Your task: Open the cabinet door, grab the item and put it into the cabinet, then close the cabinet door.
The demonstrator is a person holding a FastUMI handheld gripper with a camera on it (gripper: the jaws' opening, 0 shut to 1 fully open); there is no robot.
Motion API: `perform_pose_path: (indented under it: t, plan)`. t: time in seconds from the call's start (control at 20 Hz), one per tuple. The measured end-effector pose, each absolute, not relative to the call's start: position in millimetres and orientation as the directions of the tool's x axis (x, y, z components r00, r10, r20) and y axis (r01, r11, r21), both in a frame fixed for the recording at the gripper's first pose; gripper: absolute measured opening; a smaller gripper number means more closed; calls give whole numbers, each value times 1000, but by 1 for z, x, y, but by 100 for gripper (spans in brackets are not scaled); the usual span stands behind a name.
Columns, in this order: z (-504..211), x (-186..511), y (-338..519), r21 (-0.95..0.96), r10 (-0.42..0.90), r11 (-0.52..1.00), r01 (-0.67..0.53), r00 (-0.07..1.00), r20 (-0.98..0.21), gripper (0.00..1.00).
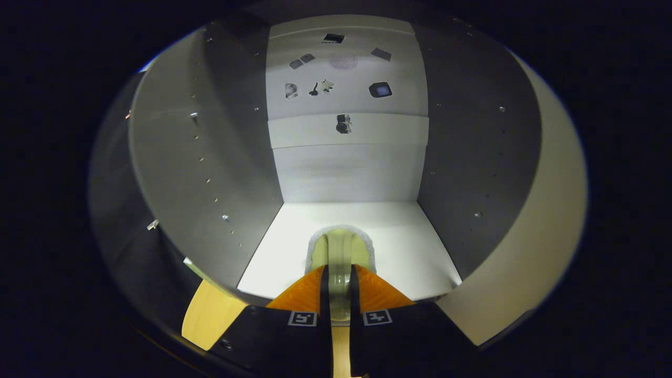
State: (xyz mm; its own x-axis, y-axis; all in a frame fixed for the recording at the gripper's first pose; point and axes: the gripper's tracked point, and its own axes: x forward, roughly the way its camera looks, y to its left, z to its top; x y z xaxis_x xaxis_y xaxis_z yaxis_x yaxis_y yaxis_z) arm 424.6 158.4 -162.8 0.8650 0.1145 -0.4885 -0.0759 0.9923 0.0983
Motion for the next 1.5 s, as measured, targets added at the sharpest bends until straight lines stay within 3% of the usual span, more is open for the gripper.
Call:
perform_pose_path:
  t: [0.65,0.8,1.0,1.5]
  plan:
    - [-209,494,162,105,98,993,-52,860,-502,21]
    - [-220,497,163,80,89,995,-55,853,-514,37]
    - [-207,495,167,20,78,997,-78,885,-458,100]
    - [-80,427,164,41,81,996,-76,988,-134,98]
